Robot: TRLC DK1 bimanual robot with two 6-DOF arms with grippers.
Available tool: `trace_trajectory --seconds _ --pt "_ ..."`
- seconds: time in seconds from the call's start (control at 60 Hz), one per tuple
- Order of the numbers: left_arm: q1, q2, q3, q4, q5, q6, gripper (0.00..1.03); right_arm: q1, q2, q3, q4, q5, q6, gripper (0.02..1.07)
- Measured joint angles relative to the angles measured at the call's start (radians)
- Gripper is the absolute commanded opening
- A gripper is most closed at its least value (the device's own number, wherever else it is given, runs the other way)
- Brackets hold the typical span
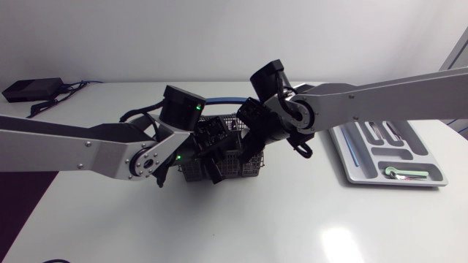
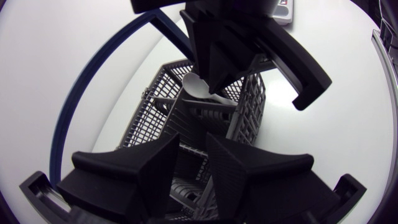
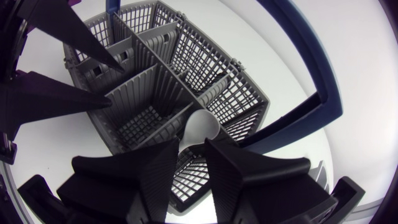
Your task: Unload the cutlery basket into the drawer organizer.
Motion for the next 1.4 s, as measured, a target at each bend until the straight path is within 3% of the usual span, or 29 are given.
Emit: trace_trajectory --seconds 0.233,0.367,0.75,0.8,0.917,1.033,1.183,1.4 --pt "0.0 0.002 0.0 0.003 0.0 0.0 0.34 -0.001 -0.012 -0.016 0.003 -0.066 0.0 0.29" --pt "0.0 0.002 0.0 0.003 0.0 0.0 0.34 -0.002 -0.013 -0.024 0.018 -0.098 0.0 0.13" --pt "0.0 0.002 -0.002 0.004 0.0 0.0 0.34 -0.008 -0.073 -0.116 0.107 -0.111 0.011 0.08" --pt "0.0 0.002 -0.002 0.007 0.0 0.0 0.34 -0.007 -0.107 -0.14 0.11 -0.098 0.015 0.16" --pt "0.0 0.002 -0.002 0.01 0.0 0.0 0.34 -0.008 -0.191 -0.177 0.113 -0.089 0.034 0.48" --pt "-0.002 0.001 -0.002 0.01 0.0 0.0 0.38 -0.024 -0.27 -0.208 0.125 -0.093 0.043 0.65" --pt "-0.013 0.002 0.006 0.006 0.0 0.0 0.46 -0.082 -0.367 -0.267 0.129 -0.12 0.057 0.71" --pt "-0.051 0.024 0.068 0.003 0.0 0.0 0.46 -0.132 -0.447 -0.359 0.134 -0.166 0.057 0.71"
